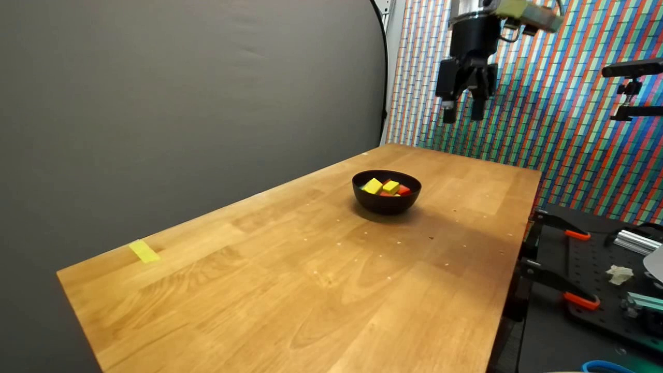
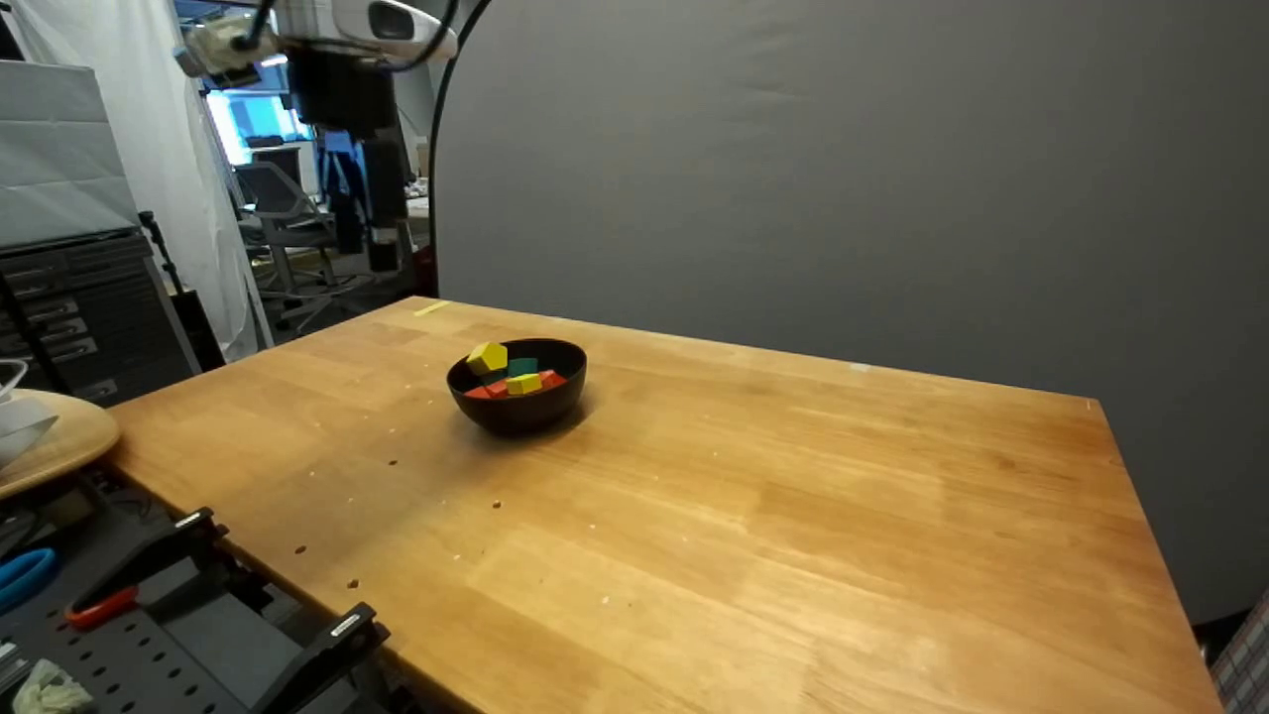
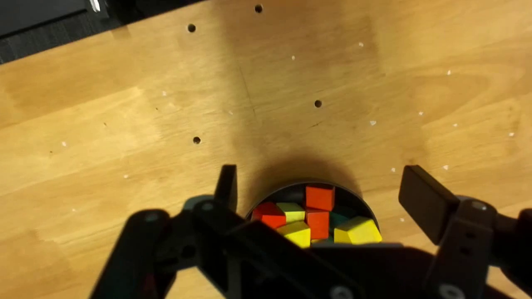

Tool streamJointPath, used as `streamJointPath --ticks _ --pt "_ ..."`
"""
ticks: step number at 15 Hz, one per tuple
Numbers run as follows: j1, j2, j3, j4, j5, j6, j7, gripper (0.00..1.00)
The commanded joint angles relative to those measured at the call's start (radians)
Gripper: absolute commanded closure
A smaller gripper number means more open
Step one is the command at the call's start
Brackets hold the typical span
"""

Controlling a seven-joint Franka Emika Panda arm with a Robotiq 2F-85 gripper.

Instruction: Remove all the blocks from the black bowl and place them on the table

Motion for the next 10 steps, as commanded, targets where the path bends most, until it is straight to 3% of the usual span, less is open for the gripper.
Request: streamJointPath --ticks 1,5,10 --pt "0.003 0.260 -0.013 0.135 0.030 0.127 0.029 0.00" --pt "0.012 0.514 -0.029 0.300 0.085 0.176 0.028 0.00" --pt "0.032 0.703 -0.064 0.457 0.053 0.204 0.078 0.00"
